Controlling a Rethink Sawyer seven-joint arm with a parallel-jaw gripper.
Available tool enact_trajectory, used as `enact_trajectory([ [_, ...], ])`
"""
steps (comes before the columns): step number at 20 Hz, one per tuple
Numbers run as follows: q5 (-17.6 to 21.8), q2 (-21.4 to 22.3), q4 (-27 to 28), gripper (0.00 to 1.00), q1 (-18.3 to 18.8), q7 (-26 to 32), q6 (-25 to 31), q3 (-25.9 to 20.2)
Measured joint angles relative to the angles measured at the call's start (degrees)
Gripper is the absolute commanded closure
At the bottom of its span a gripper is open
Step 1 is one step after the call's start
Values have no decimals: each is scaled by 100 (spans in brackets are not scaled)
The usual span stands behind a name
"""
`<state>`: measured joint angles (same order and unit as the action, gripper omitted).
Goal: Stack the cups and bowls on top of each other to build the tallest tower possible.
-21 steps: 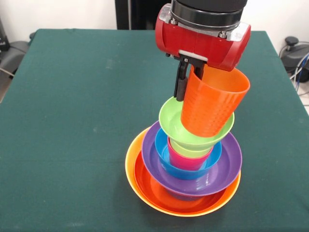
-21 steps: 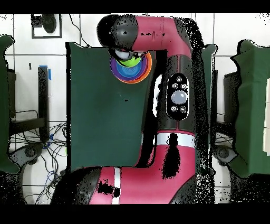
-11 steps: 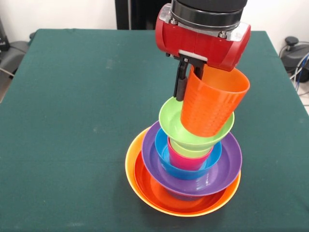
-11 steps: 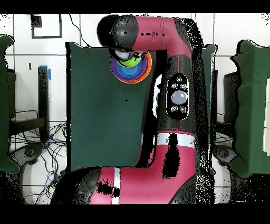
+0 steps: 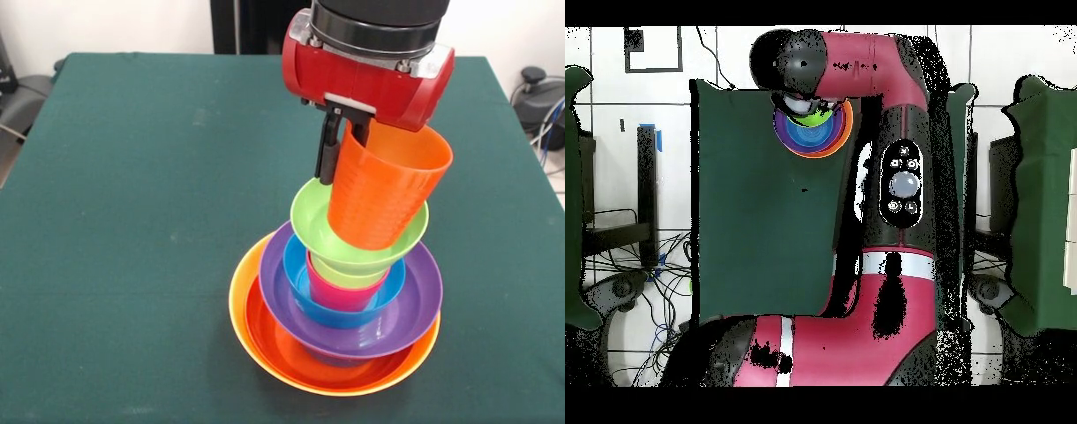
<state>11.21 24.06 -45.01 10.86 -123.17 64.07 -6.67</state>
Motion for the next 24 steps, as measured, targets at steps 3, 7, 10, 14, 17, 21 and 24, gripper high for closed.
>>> enact_trajectory([
  [3, 0, 0, 0, 100, -2, 0, 0, 7],
  [7, 0, 0, -2, 100, -5, 0, 0, 12],
  [10, -1, -2, -6, 100, -5, 0, -8, 12],
  [14, 0, -2, -51, 100, -5, 0, -100, 19],
  [17, 0, -1, -84, 100, -5, 0, -173, 21],
  [21, -1, -1, -177, 100, -5, 0, -336, 22],
  [24, -1, -3, -274, 100, -5, 0, -445, 26],
])
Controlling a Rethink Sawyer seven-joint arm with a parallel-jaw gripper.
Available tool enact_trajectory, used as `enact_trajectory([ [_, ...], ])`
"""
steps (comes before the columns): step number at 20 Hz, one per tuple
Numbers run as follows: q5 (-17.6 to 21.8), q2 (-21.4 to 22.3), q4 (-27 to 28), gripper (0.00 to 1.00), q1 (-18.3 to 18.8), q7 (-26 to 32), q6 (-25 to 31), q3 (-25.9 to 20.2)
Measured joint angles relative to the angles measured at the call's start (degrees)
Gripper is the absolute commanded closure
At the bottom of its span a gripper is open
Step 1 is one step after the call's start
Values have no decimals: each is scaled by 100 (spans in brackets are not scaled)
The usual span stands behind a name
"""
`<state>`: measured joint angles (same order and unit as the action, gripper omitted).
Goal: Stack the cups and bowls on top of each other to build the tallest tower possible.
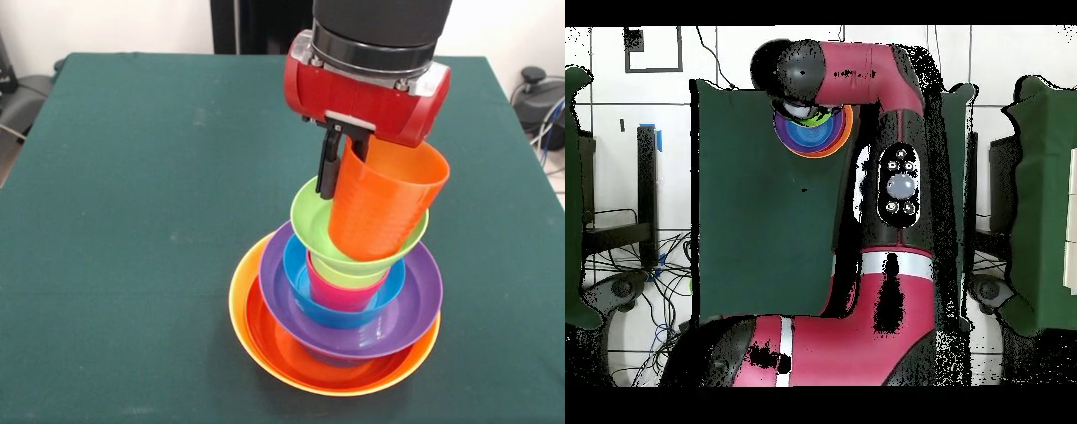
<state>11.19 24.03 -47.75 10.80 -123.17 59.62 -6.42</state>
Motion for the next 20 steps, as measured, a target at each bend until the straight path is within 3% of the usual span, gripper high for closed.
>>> enact_trajectory([
  [17, 0, -17, -137, 100, -11, 0, -34, 78],
  [18, -1, -16, -136, 0, -17, 0, -36, 107],
  [20, -1, -16, -136, 0, -20, 0, -36, 119],
])
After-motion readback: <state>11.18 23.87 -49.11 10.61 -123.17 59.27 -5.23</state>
